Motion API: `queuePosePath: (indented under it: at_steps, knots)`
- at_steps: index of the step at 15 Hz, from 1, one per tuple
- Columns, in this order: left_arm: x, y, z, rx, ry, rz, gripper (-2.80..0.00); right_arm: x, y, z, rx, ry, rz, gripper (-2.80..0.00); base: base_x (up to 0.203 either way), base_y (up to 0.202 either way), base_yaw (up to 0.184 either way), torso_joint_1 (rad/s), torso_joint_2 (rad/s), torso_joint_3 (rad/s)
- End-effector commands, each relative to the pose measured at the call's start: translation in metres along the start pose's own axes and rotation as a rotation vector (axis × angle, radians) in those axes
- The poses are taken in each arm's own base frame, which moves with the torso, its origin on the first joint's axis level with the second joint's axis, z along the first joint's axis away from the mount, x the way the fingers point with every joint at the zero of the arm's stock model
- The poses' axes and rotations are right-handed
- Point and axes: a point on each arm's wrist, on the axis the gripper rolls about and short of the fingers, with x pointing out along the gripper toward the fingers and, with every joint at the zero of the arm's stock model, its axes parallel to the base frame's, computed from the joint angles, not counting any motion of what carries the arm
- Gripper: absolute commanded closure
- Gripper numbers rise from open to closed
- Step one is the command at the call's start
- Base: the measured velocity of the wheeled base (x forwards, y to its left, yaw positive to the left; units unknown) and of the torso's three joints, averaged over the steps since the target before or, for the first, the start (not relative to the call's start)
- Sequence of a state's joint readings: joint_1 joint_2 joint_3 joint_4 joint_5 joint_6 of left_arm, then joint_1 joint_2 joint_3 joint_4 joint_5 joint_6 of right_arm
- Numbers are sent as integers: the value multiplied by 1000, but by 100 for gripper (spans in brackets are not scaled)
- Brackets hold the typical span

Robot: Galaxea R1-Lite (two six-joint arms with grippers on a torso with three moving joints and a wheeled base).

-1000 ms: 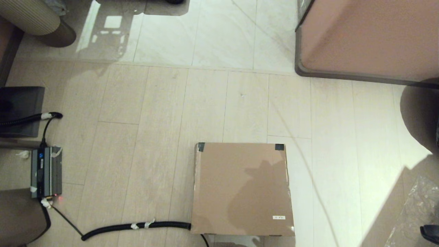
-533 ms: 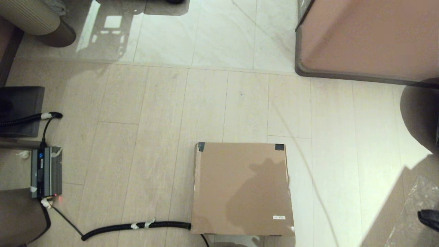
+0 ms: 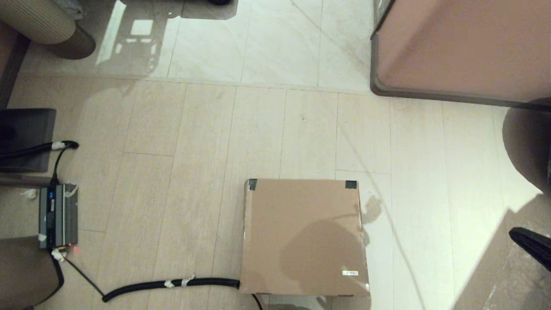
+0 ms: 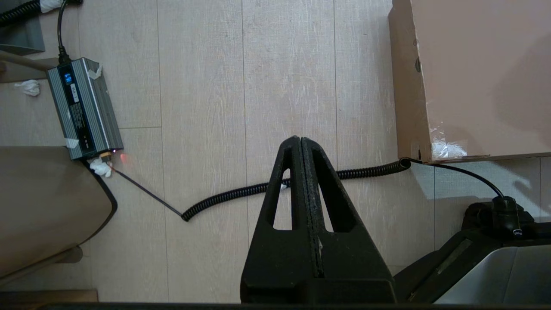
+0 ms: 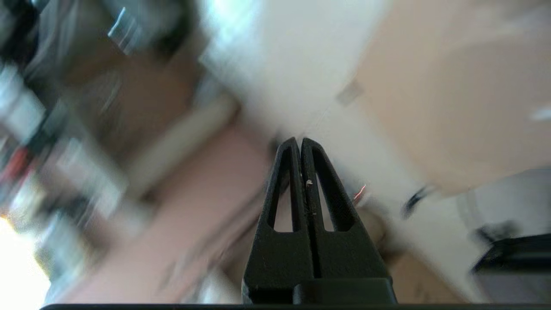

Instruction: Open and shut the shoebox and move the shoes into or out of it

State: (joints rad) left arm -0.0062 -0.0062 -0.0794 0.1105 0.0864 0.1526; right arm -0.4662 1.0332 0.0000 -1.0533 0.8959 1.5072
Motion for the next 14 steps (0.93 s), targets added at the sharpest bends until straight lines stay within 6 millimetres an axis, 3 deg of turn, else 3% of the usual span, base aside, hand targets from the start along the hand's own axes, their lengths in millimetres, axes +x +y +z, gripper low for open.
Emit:
queuePosePath:
  at_steps: [1, 4, 7, 11, 14]
  knots:
    - [0, 0, 0, 1, 6, 0, 0, 4, -19, -6, -53, -128, -171, 0, 0, 0, 0, 0, 0, 0]
    - [0, 0, 0, 1, 4, 0, 0, 4, -39, -15, -550, -138, -468, 0, 0, 0, 0, 0, 0, 0]
    - [0, 0, 0, 1, 5, 0, 0, -6, -47, -23, -1048, -39, -660, 0, 0, 0, 0, 0, 0, 0]
    - [0, 0, 0, 1, 6, 0, 0, -43, -56, -50, -1234, 52, -730, 0, 0, 0, 0, 0, 0, 0]
    - [0, 0, 0, 1, 6, 2, 0, -64, -59, -62, -1301, -67, -728, 0, 0, 0, 0, 0, 0, 0]
